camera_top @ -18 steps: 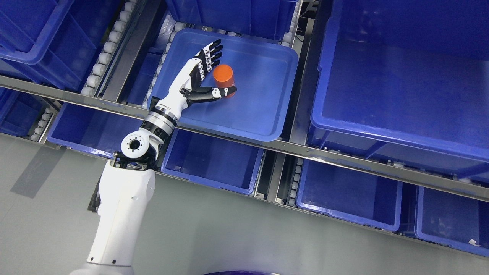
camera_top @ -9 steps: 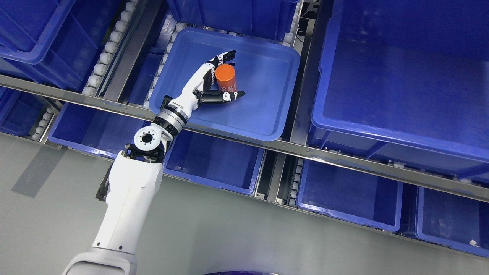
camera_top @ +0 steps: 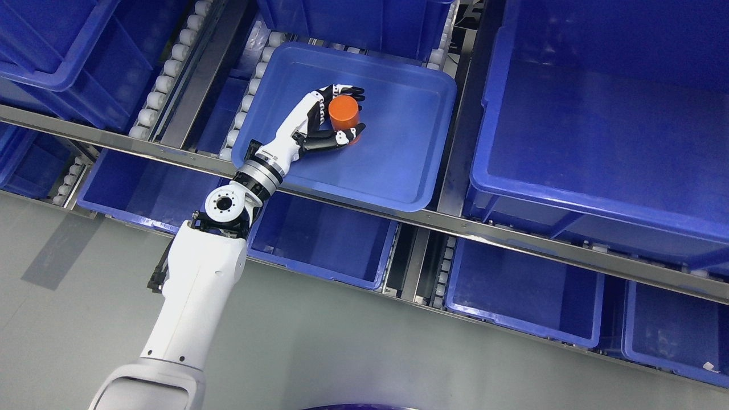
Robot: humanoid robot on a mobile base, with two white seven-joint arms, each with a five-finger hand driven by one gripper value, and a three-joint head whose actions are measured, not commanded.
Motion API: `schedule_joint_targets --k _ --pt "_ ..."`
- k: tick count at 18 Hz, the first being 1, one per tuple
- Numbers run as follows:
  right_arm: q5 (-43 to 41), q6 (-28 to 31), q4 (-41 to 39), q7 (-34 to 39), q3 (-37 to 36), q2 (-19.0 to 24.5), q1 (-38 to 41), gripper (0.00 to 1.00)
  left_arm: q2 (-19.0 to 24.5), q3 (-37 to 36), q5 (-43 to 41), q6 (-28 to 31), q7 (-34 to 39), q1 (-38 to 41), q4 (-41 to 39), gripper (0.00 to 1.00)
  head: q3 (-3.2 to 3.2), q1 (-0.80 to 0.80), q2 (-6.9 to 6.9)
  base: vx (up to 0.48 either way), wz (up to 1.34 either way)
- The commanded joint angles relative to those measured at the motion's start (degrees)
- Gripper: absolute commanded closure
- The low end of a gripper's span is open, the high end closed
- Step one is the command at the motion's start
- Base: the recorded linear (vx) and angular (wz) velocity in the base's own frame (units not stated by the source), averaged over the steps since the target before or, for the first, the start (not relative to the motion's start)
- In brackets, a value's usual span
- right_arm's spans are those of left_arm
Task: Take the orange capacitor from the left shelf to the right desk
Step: 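Close the left hand around the orange capacitor and lift it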
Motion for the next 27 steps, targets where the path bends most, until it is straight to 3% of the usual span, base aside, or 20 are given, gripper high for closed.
schedule_joint_targets --k 1,4,6,9,14,19,23,27 --pt "0.2 0.0 -1.0 0.0 -1.0 -1.0 1.1 0.00 1.0 -0.7 3.4 -1.9 0.0 -0.5 3.2 0.75 0.00 0.00 0.00 0.000 0.00" --pt "0.2 0.0 -1.0 0.0 -1.0 -1.0 1.1 0.00 1.0 -0.7 6.0 -4.8 0.0 -0.5 3.2 0.94 0.00 0.00 0.00 0.000 0.00" --pt "0.2 0.0 -1.0 0.0 -1.0 -1.0 1.1 0.00 1.0 -0.3 7.5 -6.7 0.0 -0.5 3.0 1.00 0.00 0.00 0.00 0.000 0.00" --pt "0.2 0.0 -1.0 0.0 -1.0 -1.0 1.1 0.00 1.0 0.0 9.3 -10.3 0.0 -0.6 1.3 1.00 0.00 0.00 0.00 0.000 0.00" --pt "0.2 0.0 -1.0 0.0 -1.0 -1.0 1.1 0.00 1.0 -0.1 12.2 -12.9 -0.6 0.6 -9.4 1.00 0.00 0.00 0.00 0.000 0.00" --pt "0.2 0.0 -1.0 0.0 -1.0 -1.0 1.1 0.00 1.0 1.8 12.2 -19.3 0.8 9.2 -22.4 0.99 0.00 0.00 0.00 0.000 0.00" --pt "0.2 0.0 -1.0 0.0 -1.0 -1.0 1.1 0.00 1.0 5.1 12.2 -21.1 7.4 16.0 -31.2 0.99 0.00 0.00 0.00 0.000 0.00" --pt "0.2 0.0 -1.0 0.0 -1.0 -1.0 1.1 0.00 1.0 4.6 12.2 -23.8 7.6 22.6 -35.4 0.98 0.00 0.00 0.00 0.000 0.00"
